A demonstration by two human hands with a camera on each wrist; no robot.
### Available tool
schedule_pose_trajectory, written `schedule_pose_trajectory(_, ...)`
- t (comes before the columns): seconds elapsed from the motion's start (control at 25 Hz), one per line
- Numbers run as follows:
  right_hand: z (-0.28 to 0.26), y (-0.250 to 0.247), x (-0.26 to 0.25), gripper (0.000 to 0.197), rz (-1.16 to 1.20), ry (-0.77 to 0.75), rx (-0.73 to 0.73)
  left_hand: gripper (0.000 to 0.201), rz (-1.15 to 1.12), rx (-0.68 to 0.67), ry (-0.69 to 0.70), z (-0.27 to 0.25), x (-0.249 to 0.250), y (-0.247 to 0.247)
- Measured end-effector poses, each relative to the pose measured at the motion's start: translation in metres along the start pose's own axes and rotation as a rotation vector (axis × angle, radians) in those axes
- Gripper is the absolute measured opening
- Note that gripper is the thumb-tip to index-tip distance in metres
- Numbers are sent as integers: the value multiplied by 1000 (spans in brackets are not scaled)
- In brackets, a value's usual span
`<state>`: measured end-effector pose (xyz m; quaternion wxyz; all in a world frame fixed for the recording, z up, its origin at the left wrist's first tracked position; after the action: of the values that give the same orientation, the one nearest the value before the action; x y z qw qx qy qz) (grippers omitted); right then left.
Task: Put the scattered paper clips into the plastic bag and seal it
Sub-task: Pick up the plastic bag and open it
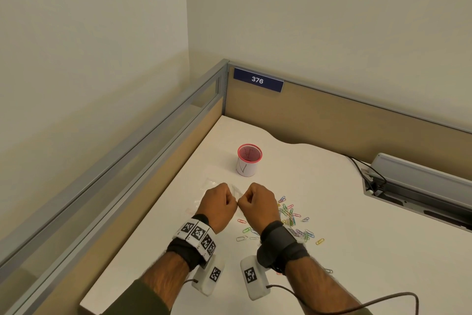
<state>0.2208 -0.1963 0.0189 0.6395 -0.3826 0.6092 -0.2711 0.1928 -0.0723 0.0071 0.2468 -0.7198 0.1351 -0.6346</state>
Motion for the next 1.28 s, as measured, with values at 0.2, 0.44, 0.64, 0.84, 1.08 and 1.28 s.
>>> schedule_pose_trajectory(0.2, 5, -17, 16, 10, -30, 136, 145, 17, 4, 37, -31, -5, 1, -4)
schedule_pose_trajectory(0.44, 1, 0, 6, 16, 0, -13, -62, 23, 107, -11, -17, 2, 1, -8)
schedule_pose_trajectory(0.64, 7, -10, 12, 12, 66, 9, 13, 38, -89, -45, 190, -3, 1, -14)
schedule_pose_trajectory(0.84, 2, -7, -4, 10, 142, -42, -67, 121, 120, -174, 221, 0, -10, 11)
schedule_pose_trajectory(1.08, 4, -6, -7, 6, 117, -46, -69, 75, 80, -17, 297, 4, -14, 7)
schedule_pose_trajectory(1.28, -8, -33, -23, 17, 64, -138, 116, 64, 61, 55, 289, 9, -15, 1)
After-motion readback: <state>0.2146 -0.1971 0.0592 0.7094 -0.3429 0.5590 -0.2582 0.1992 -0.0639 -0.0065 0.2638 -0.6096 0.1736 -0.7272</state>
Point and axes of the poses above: each hand's wrist, its own z-axis towards the middle knuckle, its own y-axis out of the palm, x = y × z, the point moved 8 cm from there along z, towards the middle knuckle, and after that the axes turned 9 degrees about -z, right-handed, at the moved point
